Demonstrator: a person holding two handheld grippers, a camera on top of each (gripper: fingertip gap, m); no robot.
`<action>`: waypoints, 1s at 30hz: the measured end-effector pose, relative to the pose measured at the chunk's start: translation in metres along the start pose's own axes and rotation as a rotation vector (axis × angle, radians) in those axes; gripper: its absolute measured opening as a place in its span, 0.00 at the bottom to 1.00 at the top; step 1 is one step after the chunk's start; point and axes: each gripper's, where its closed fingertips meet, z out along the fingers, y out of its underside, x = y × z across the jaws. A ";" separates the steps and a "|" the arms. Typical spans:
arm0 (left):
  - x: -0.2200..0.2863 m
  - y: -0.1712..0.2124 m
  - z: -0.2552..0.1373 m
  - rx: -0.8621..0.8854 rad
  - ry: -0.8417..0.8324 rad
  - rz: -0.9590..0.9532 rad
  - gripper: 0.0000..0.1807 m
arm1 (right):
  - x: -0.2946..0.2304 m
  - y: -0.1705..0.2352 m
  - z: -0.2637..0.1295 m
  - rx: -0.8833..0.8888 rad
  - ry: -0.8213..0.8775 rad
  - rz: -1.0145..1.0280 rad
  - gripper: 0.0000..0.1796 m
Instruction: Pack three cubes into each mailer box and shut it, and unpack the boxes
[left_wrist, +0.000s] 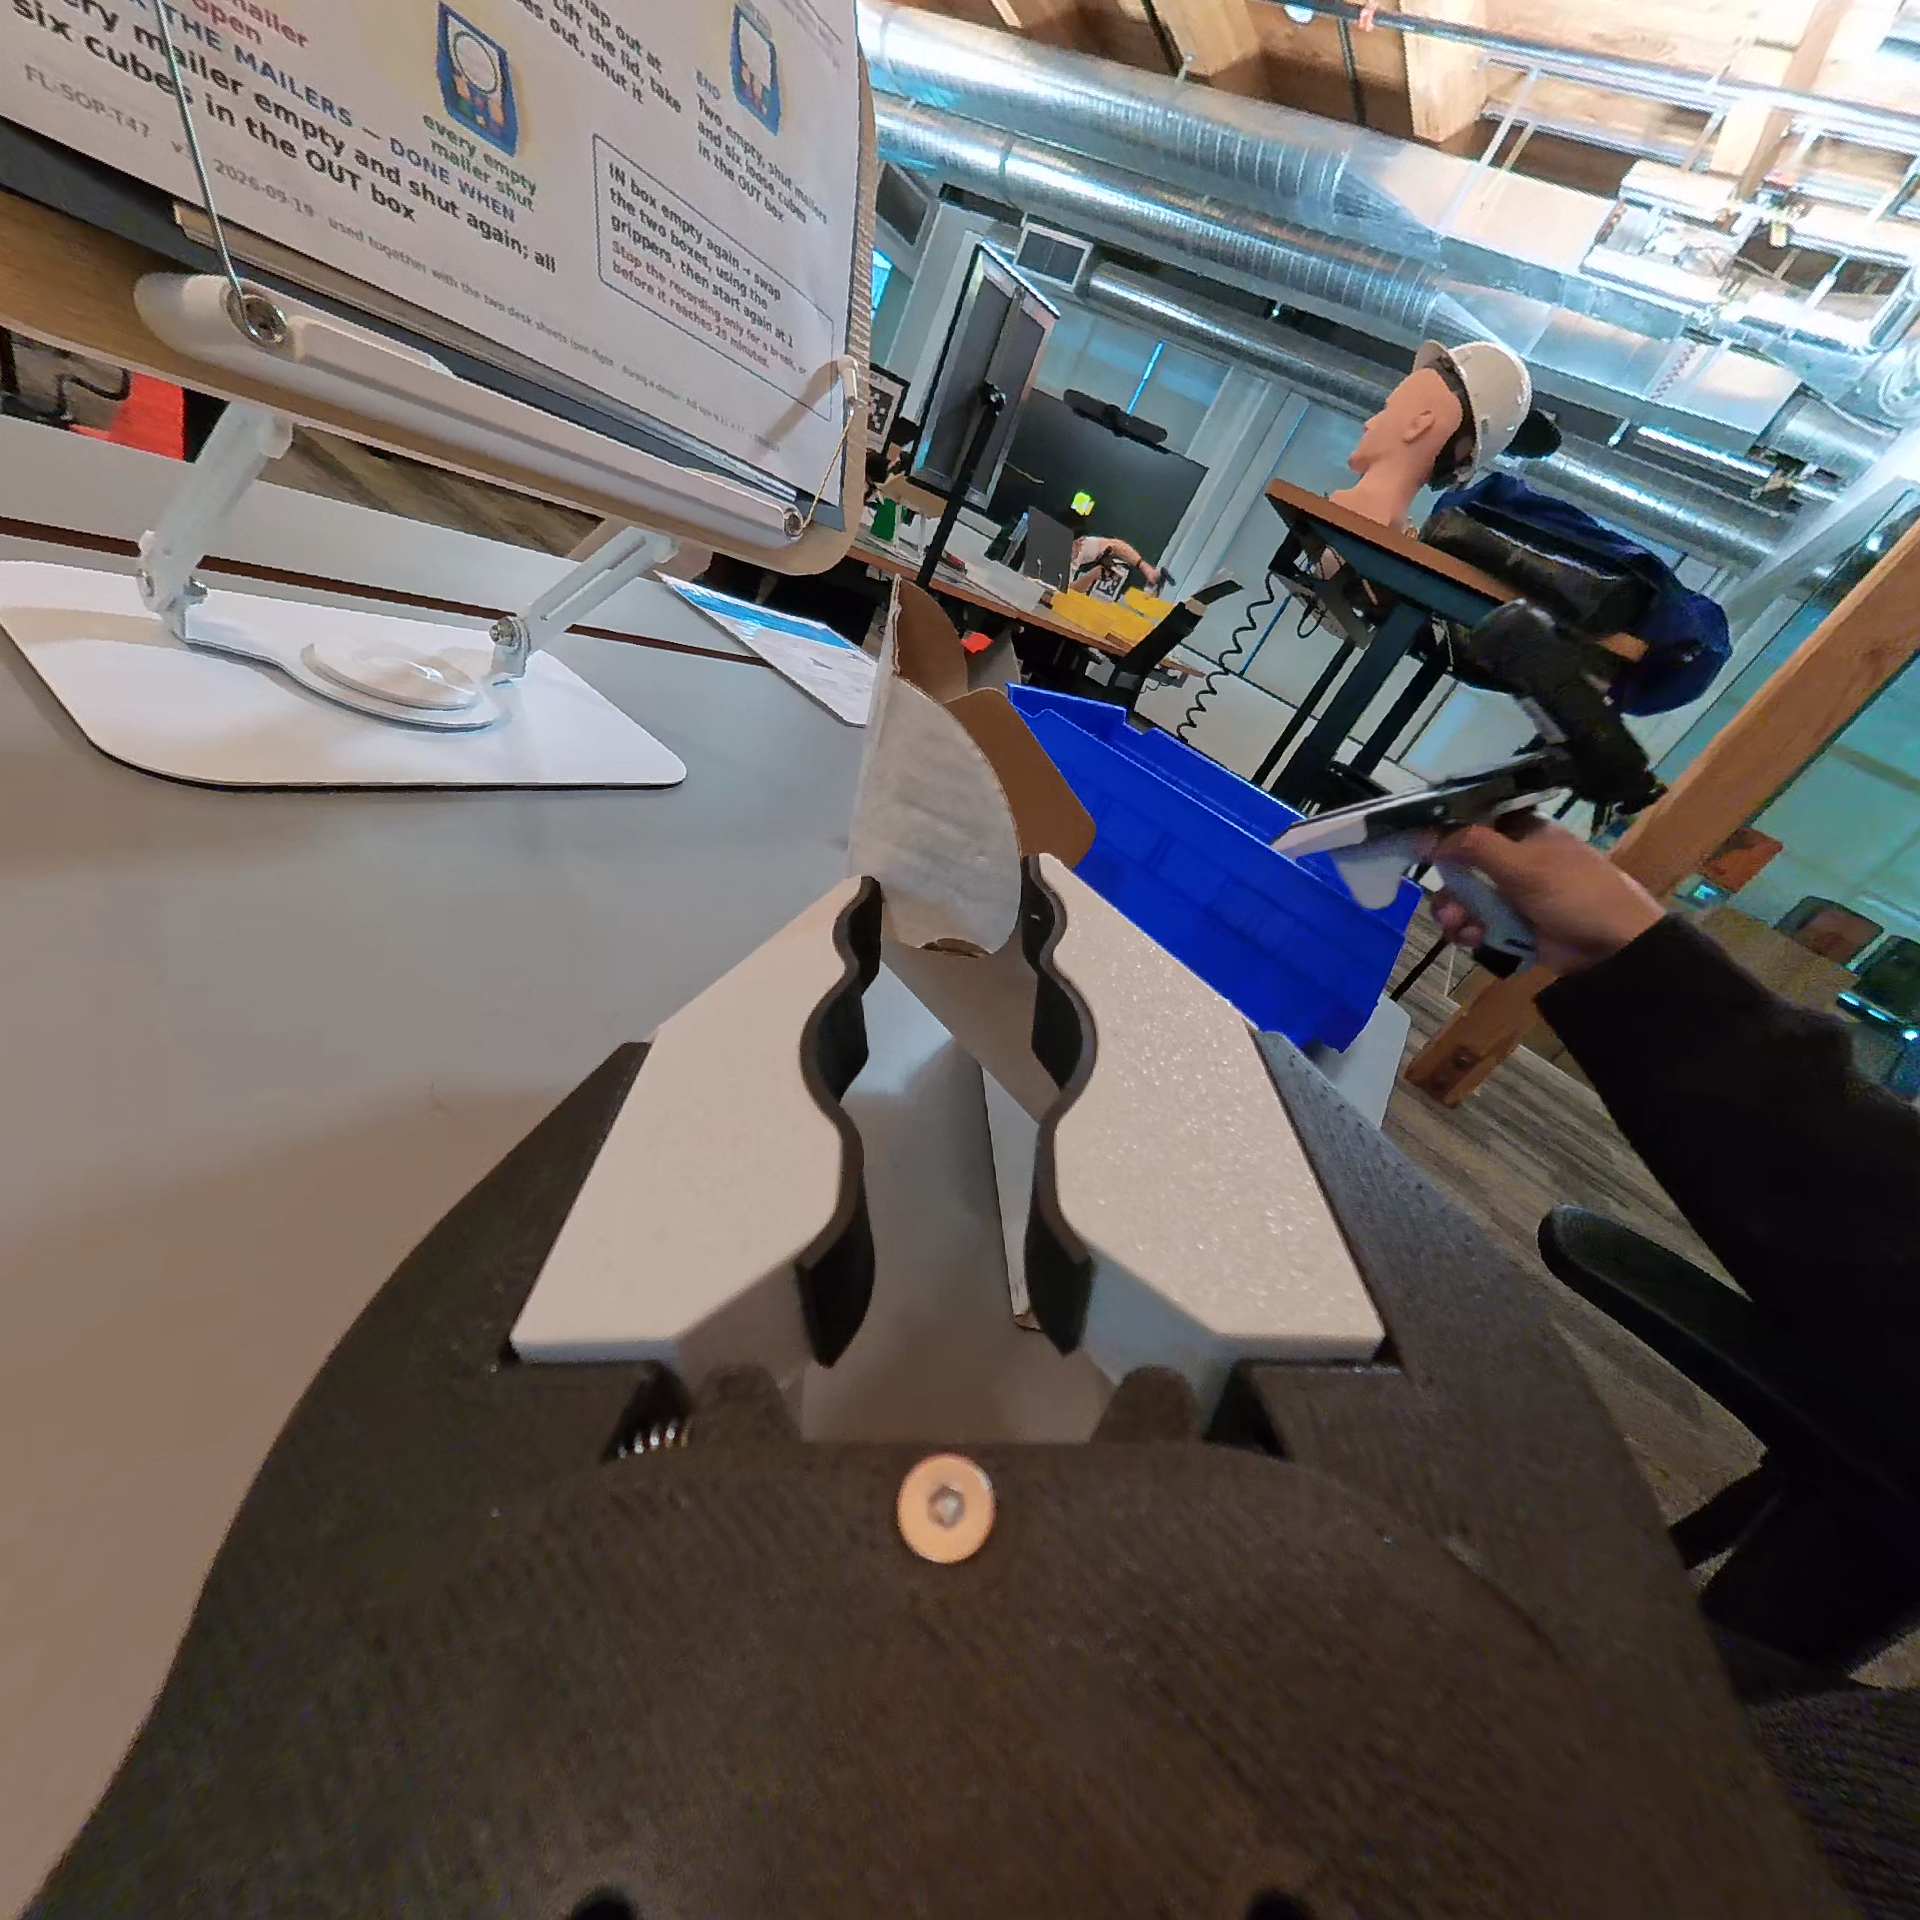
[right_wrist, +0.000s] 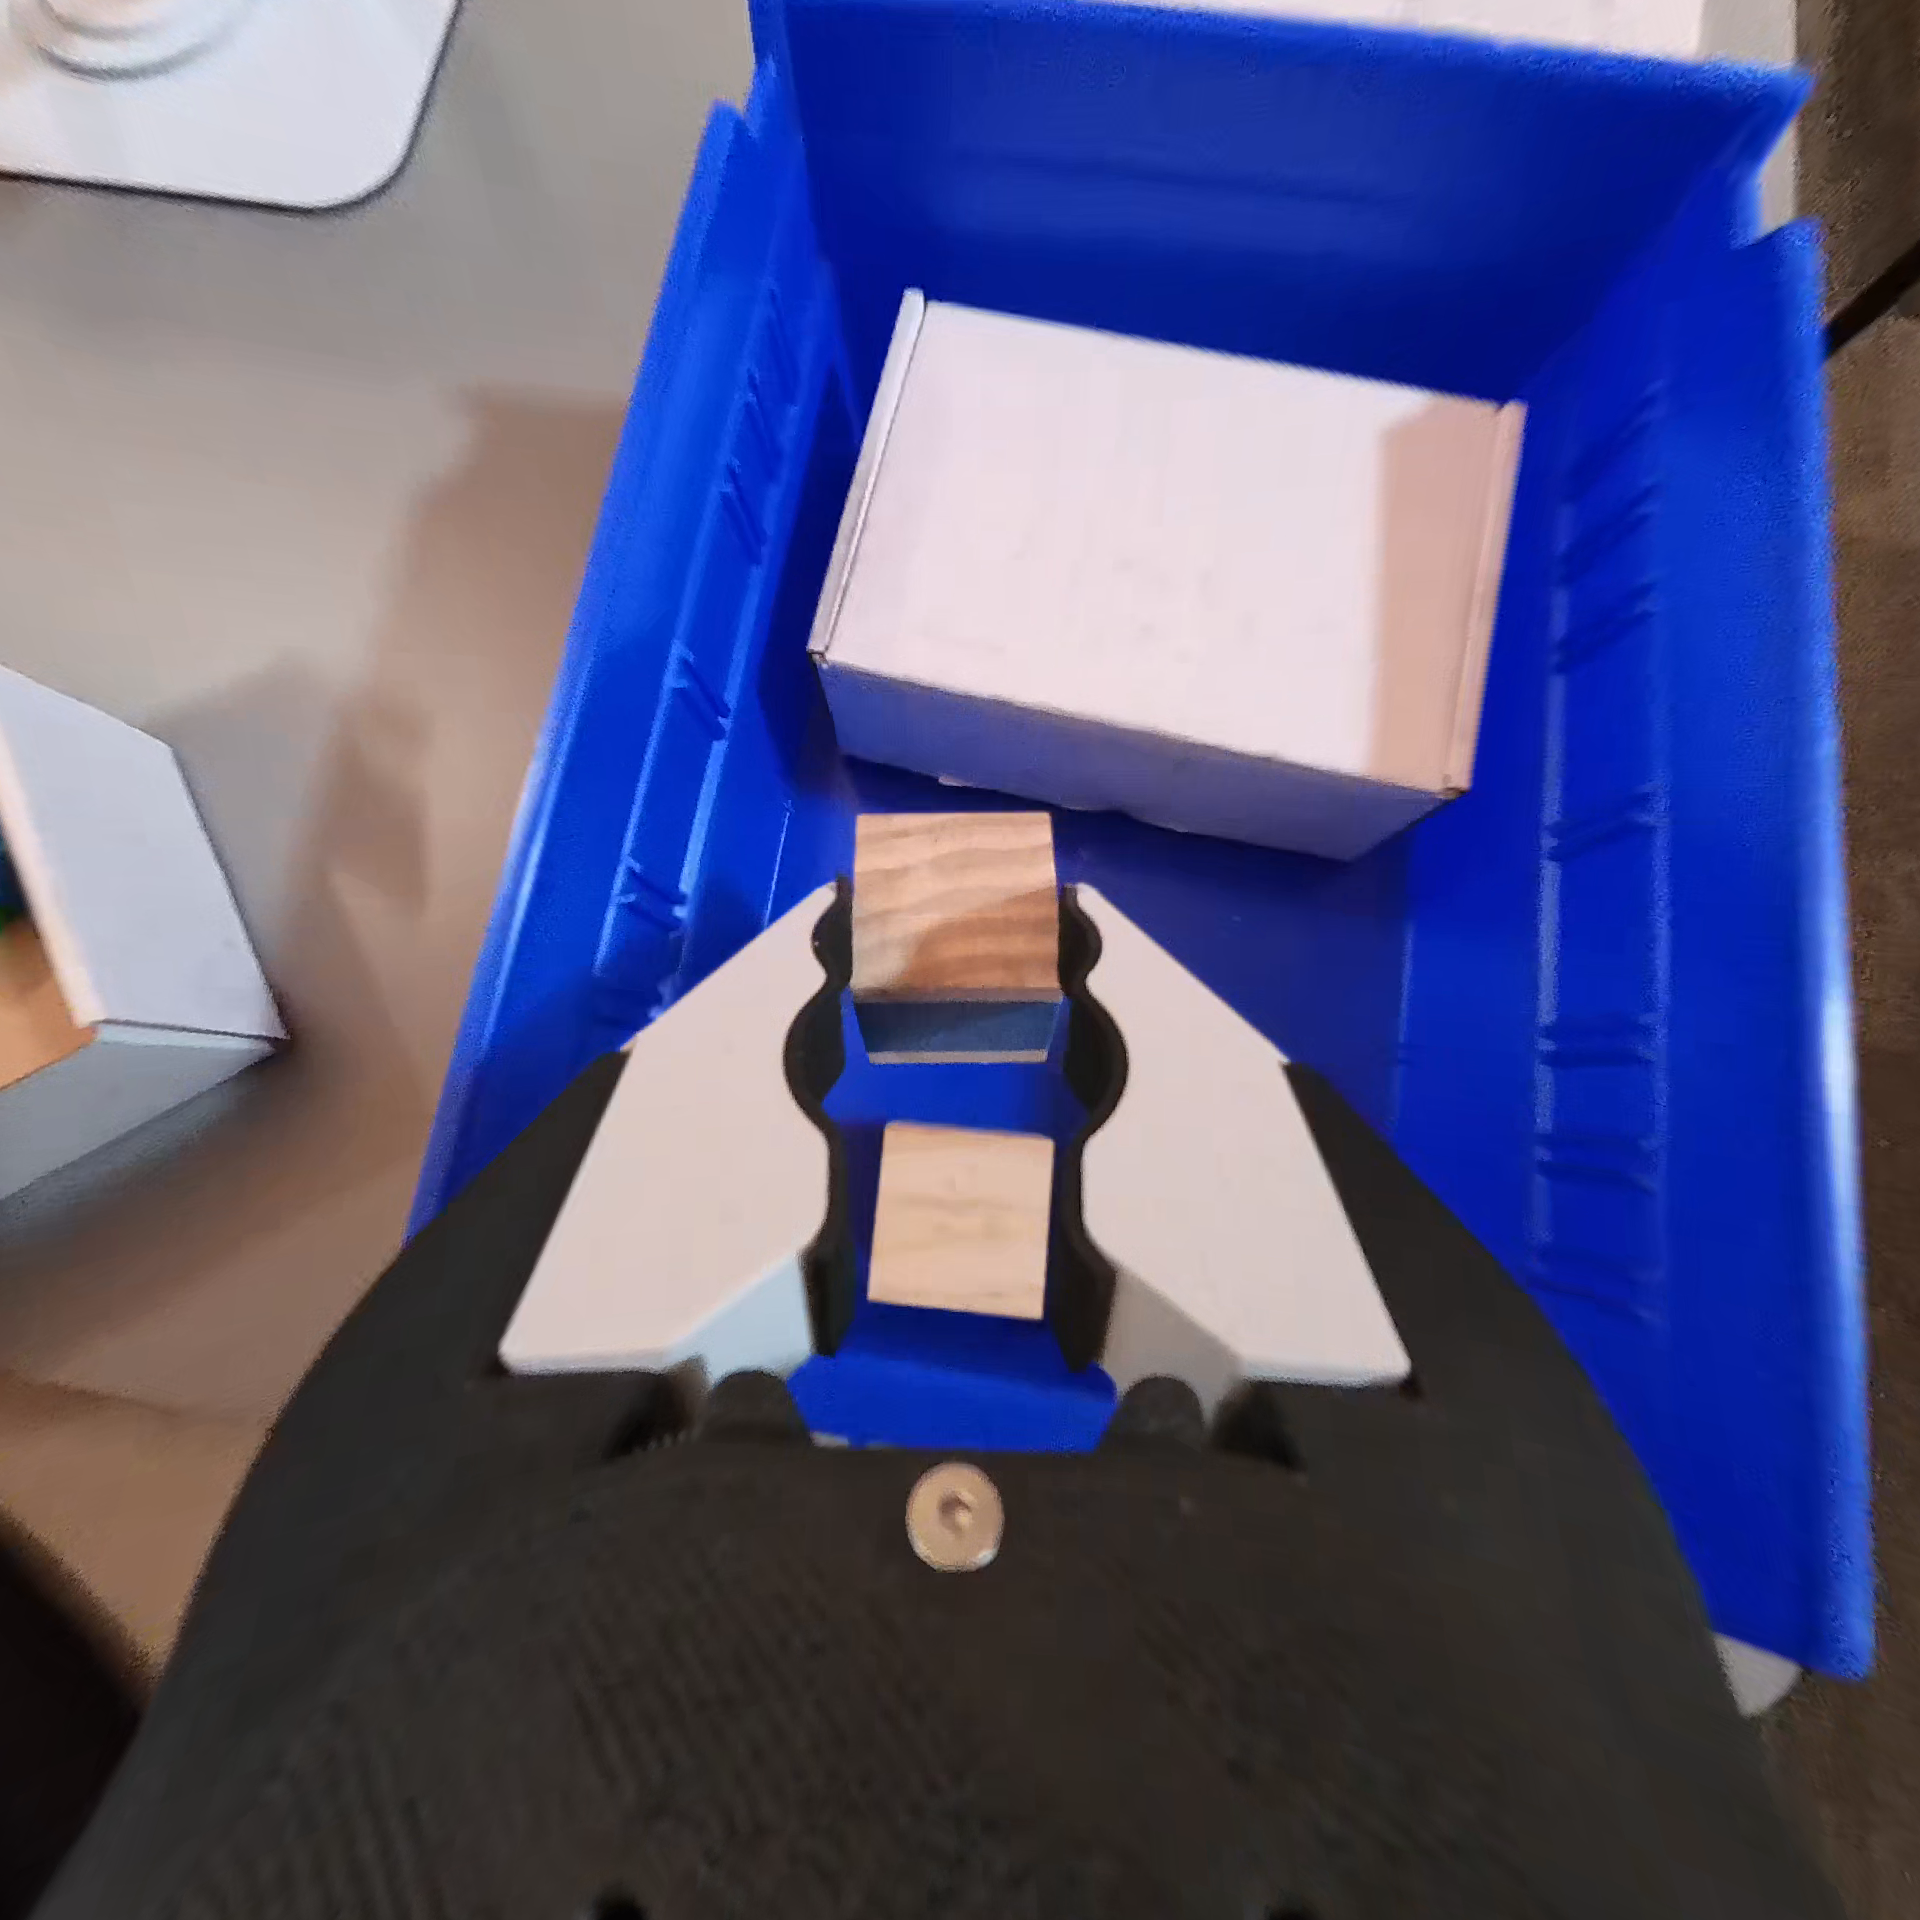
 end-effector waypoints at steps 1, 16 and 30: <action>0.000 0.000 0.000 0.000 0.001 0.000 0.14 | -0.001 0.004 0.007 -0.015 0.003 -0.004 0.22; -0.001 0.001 0.000 -0.004 0.007 -0.008 0.14 | -0.009 0.023 0.022 -0.123 0.004 0.003 0.24; 0.001 0.001 0.001 -0.001 0.008 0.000 0.14 | -0.220 -0.049 -0.039 0.206 -0.437 -0.332 0.21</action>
